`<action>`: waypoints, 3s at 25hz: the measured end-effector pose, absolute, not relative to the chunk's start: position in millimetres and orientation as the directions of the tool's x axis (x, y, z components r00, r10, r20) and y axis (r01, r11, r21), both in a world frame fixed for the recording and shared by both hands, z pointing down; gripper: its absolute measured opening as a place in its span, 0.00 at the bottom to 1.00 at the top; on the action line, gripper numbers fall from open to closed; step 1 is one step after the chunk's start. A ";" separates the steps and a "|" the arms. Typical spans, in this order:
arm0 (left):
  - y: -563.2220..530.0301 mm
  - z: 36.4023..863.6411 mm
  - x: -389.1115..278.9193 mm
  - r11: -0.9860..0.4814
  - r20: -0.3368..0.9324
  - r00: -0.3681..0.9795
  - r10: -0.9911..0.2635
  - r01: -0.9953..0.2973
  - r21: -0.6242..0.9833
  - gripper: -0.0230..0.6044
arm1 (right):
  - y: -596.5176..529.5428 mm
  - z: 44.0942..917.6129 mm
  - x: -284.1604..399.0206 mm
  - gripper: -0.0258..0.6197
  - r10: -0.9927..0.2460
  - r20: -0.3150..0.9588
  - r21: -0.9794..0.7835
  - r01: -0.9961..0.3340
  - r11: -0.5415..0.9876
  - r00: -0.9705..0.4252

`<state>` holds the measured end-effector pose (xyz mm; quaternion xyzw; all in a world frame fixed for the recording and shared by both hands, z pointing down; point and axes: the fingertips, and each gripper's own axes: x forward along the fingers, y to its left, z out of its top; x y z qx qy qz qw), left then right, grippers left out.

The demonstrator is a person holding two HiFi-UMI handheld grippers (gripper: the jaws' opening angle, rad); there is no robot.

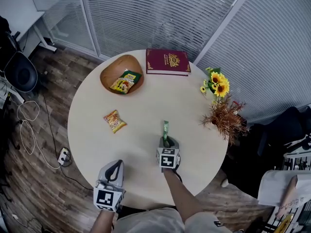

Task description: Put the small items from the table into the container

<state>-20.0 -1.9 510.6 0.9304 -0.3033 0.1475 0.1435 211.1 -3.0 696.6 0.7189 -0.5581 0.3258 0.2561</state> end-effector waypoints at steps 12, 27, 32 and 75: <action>-16.8 513.3 -13.9 -0.767 0.348 0.772 -0.531 -0.613 0.189 0.03 | -10.4 671.0 199.9 0.10 -0.715 0.693 -0.014 -0.990 -0.139 0.090; -57.7 497.7 -38.0 -0.723 0.286 0.726 -0.626 -0.677 0.137 0.03 | -242.4 556.5 118.7 0.10 -0.828 0.539 0.066 -0.972 0.227 -0.156; -57.2 513.0 -52.6 -0.700 0.319 0.698 -0.641 -0.702 0.130 0.03 | -301.0 582.1 105.3 0.10 -0.744 0.652 0.079 -0.963 0.256 -0.144; -83.6 519.0 -10.7 -0.755 0.317 0.740 -0.593 -0.648 0.102 0.03 | -75.4 528.0 69.3 0.04 -0.899 0.366 -0.080 -0.971 0.226 -0.239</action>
